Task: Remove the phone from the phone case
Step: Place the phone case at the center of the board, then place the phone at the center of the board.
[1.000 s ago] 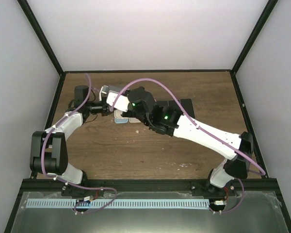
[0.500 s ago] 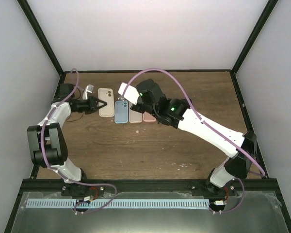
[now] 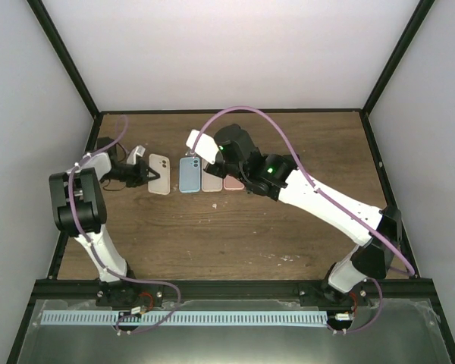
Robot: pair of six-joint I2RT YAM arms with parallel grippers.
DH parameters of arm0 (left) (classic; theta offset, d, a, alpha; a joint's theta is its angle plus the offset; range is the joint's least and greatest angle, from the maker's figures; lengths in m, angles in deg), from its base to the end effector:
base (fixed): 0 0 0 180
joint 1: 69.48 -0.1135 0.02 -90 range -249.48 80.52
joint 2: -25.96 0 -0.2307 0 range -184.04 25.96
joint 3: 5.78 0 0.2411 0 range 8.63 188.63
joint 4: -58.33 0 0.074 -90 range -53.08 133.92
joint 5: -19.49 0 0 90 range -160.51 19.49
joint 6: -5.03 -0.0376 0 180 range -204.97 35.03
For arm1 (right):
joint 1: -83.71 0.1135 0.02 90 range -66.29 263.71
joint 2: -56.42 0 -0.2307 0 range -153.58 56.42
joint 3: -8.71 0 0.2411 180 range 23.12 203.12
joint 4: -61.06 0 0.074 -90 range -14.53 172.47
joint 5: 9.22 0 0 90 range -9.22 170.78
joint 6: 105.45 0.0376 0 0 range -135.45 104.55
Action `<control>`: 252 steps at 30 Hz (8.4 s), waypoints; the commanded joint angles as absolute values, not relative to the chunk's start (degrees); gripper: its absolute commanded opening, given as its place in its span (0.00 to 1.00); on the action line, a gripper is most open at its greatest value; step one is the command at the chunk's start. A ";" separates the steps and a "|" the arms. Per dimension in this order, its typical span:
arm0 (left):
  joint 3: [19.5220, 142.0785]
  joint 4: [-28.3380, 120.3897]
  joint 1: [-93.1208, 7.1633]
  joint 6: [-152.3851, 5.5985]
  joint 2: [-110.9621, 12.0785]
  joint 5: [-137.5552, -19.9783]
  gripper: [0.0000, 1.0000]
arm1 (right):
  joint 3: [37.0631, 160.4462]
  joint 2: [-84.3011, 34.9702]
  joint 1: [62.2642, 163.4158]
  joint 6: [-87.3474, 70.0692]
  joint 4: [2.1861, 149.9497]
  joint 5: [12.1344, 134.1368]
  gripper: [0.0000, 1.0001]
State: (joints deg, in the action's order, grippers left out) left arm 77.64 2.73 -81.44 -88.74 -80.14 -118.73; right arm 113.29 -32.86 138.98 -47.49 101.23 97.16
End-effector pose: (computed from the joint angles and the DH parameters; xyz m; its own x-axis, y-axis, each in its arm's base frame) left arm 0.3253 0.0402 0.1452 -0.9552 -0.1575 -0.2507 0.0731 0.6951 -0.7152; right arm 0.2078 0.2812 0.3615 0.1379 -0.6945 -0.7061 -0.6719 0.4582 -0.5818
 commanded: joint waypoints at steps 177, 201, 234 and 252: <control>70.18 74.26 -68.69 -31.83 -45.24 -137.25 0.22 | 123.69 -44.35 117.59 22.08 75.39 18.84 0.01; 73.22 53.27 -68.75 -47.40 -47.08 -133.72 1.00 | 108.07 -38.64 87.08 -26.99 118.78 27.23 0.01; 72.11 53.34 -68.76 -47.31 -47.17 -134.13 1.00 | 122.37 -69.88 60.95 -46.37 143.08 32.73 0.02; 72.74 53.76 -68.78 -46.57 -49.25 -133.97 1.00 | 125.44 -75.56 61.44 -47.99 146.30 28.26 0.17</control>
State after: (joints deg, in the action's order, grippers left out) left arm 71.33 52.33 -68.75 -46.38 -48.93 -133.73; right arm 123.15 -75.57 61.08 -46.74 145.40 30.78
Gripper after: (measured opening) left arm 0.997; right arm 0.157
